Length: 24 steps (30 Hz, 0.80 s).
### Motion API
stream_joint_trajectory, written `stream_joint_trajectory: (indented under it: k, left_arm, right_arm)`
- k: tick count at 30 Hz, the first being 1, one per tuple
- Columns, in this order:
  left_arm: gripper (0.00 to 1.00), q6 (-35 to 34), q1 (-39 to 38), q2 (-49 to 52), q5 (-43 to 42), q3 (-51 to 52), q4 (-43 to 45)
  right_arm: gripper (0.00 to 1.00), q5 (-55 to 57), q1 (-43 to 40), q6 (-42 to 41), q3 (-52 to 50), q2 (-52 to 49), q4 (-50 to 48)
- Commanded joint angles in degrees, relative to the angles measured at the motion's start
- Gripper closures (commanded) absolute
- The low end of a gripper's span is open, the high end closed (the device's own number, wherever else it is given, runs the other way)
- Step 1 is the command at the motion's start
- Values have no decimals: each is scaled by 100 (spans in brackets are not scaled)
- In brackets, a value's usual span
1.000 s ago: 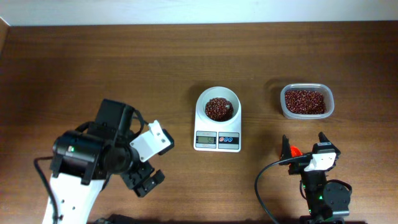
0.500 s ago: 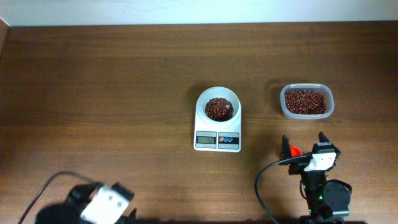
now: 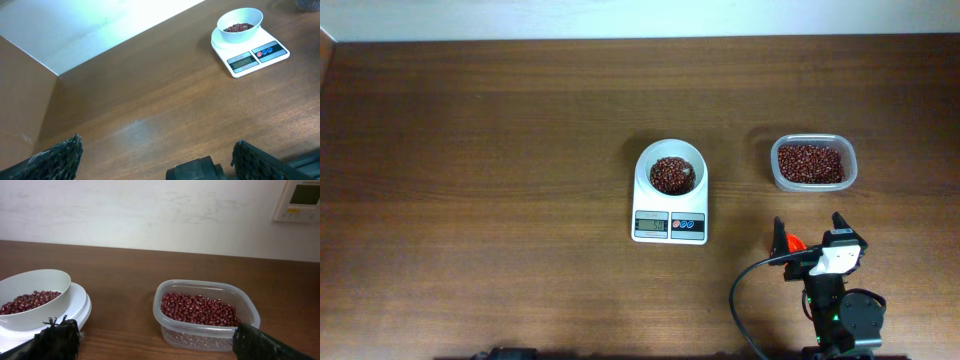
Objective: Scoop and weigh 50g on scale
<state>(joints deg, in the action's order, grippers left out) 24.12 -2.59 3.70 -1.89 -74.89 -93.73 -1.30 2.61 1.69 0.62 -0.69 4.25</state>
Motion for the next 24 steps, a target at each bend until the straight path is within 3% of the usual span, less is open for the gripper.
stream_joint_trajectory:
  k: [1,7,12,14,19,20,24]
  left_arm:
    - [1,-87,24,-337,24,52,9]
    - [1,-66,28,-332,26,81,122]
    - [1,-52,24,-332,-216,304,1834]
    - [1,-114,24,-332,-216,796,2343]
    - [1,-1541,24,-332,136,2994,4548]
    - [1,-1550,24,-332,136,3508,5187]
    - [1,-1552,24,-332,173,4387,6111]
  right_arm:
    - [1,48,33,-42,-31,50,33]
    - [1,48,33,-42,-31,50,33]
    - [1,48,33,-42,-31,50,33]
    - [1,50,33,-42,-31,50,33]
    - [1,48,33,-42,-31,50,33]
    - [1,48,33,-42,-31,50,33]
    - [1,48,33,-42,-31,50,33]
